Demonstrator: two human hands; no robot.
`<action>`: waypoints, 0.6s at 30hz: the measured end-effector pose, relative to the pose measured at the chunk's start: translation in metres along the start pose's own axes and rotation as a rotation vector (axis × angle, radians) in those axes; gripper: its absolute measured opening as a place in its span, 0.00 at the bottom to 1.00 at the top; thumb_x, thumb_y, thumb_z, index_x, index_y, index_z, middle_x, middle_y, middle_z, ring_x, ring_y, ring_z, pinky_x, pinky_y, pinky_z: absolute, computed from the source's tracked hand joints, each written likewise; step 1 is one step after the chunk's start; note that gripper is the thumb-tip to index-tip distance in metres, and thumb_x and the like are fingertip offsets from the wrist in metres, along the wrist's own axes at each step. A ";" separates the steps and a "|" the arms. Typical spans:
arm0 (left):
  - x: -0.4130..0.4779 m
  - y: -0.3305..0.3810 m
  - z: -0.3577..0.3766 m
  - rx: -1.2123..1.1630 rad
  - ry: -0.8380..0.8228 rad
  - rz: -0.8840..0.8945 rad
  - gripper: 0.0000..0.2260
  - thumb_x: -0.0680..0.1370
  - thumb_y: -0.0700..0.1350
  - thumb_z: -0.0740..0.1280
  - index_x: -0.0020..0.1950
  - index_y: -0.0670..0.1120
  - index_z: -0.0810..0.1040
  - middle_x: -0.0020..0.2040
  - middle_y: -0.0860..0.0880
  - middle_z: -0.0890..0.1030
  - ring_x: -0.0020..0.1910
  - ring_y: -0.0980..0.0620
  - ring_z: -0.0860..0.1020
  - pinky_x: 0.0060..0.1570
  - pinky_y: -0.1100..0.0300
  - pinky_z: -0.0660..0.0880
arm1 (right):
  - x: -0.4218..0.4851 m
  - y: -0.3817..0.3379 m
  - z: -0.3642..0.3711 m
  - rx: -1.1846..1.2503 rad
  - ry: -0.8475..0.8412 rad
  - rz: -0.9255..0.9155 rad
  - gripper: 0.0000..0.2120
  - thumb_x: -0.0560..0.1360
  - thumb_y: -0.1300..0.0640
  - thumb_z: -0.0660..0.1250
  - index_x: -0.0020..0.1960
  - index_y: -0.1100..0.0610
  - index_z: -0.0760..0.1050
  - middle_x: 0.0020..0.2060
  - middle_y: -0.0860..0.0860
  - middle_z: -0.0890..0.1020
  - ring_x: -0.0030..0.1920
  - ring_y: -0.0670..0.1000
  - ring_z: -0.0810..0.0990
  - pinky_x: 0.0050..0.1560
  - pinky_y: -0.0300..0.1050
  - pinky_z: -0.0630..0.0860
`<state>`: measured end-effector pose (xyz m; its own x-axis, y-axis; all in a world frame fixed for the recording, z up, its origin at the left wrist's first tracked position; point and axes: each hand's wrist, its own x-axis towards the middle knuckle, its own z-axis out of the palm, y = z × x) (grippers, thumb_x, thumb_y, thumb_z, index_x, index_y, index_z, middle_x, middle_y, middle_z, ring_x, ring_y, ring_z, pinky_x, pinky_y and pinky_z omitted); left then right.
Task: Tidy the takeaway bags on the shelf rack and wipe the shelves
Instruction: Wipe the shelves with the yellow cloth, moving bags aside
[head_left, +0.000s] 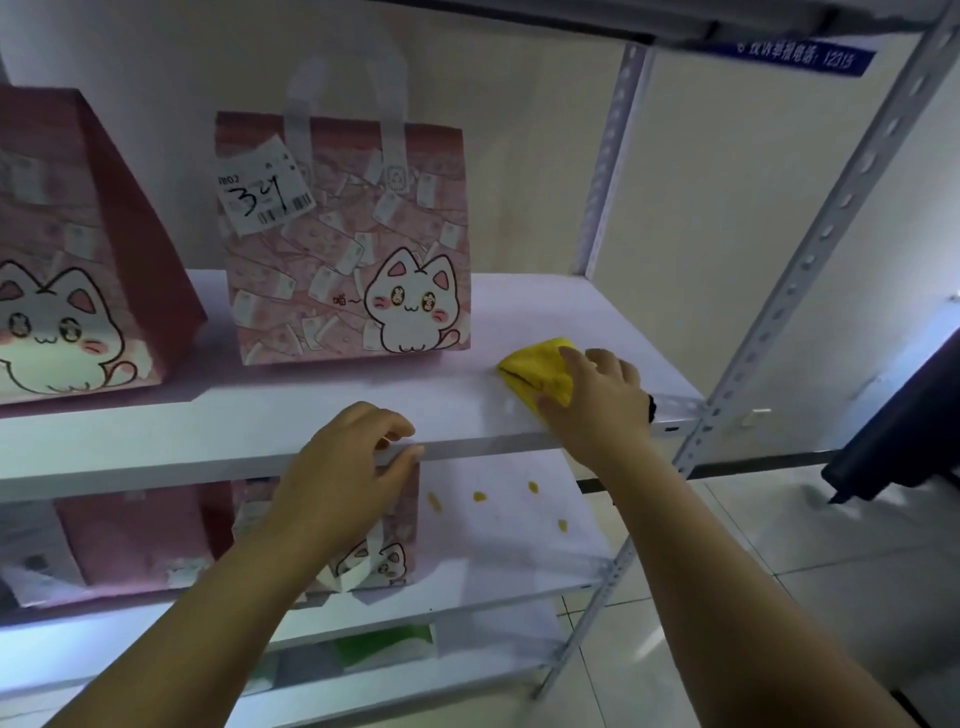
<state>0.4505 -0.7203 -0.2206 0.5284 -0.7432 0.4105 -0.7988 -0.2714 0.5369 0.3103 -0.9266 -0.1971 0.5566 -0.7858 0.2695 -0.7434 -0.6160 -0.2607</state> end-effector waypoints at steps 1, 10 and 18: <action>0.001 0.000 0.001 0.002 -0.004 0.000 0.06 0.75 0.51 0.67 0.51 0.52 0.78 0.46 0.58 0.74 0.44 0.60 0.74 0.44 0.63 0.70 | 0.005 0.000 0.004 -0.064 -0.047 0.015 0.29 0.73 0.39 0.61 0.71 0.46 0.61 0.69 0.54 0.66 0.66 0.62 0.63 0.62 0.56 0.63; -0.009 -0.002 0.002 -0.013 -0.058 0.006 0.06 0.75 0.50 0.67 0.50 0.51 0.78 0.46 0.57 0.75 0.45 0.59 0.75 0.42 0.67 0.69 | 0.013 -0.001 0.019 -0.262 -0.089 0.039 0.20 0.76 0.39 0.53 0.66 0.44 0.64 0.56 0.57 0.70 0.54 0.61 0.71 0.56 0.57 0.60; -0.046 -0.016 0.000 -0.051 -0.112 0.042 0.05 0.74 0.50 0.68 0.48 0.53 0.78 0.46 0.57 0.75 0.43 0.58 0.75 0.42 0.62 0.72 | -0.061 -0.012 0.010 0.017 -0.011 0.053 0.19 0.77 0.48 0.60 0.67 0.44 0.65 0.58 0.56 0.71 0.52 0.61 0.75 0.56 0.55 0.64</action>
<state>0.4387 -0.6819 -0.2481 0.4574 -0.8176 0.3498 -0.8023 -0.2097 0.5588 0.2890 -0.8719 -0.2198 0.5207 -0.8180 0.2443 -0.7658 -0.5740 -0.2900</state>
